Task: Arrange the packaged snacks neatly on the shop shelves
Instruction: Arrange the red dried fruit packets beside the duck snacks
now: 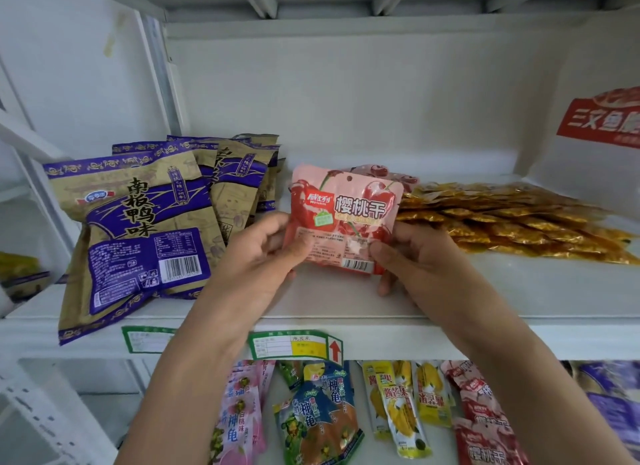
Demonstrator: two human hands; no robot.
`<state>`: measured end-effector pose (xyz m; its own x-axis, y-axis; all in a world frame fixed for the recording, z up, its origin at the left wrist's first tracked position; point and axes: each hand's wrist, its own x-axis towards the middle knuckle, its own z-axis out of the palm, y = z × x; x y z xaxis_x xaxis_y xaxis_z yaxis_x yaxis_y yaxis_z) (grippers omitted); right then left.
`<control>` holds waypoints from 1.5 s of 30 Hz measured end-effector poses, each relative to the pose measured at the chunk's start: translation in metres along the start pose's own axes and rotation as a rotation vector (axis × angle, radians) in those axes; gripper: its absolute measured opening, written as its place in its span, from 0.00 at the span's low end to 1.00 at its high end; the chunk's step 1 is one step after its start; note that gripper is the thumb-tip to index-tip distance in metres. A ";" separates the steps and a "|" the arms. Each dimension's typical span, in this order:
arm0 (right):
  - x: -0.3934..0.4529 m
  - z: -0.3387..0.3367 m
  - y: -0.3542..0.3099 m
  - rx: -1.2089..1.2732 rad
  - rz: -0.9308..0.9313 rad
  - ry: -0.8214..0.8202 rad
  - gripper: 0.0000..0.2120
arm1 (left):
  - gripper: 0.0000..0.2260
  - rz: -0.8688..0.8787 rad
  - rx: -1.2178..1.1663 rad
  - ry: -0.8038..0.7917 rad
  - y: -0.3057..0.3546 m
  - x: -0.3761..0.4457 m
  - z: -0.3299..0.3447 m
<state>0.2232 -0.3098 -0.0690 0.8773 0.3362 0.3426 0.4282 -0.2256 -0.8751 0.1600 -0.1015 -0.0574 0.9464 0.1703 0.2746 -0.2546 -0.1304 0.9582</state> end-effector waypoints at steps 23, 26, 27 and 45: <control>-0.025 0.004 -0.020 -0.078 -0.394 -0.100 0.19 | 0.21 0.128 -0.035 -0.106 0.006 -0.011 0.017; -0.023 0.005 -0.014 -0.541 -0.534 0.019 0.13 | 0.16 -0.012 -0.212 -0.028 0.007 -0.012 0.015; -0.022 0.004 -0.012 -0.649 -0.520 0.074 0.11 | 0.15 -0.068 -0.187 -0.018 0.007 -0.012 0.012; 0.041 -0.041 -0.028 -0.720 0.038 -0.127 0.16 | 0.32 -0.003 0.843 0.101 0.011 0.015 0.004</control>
<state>0.2554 -0.3270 -0.0164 0.8813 0.4095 0.2359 0.4725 -0.7700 -0.4287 0.1725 -0.1043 -0.0430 0.9145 0.2529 0.3159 0.0196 -0.8074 0.5897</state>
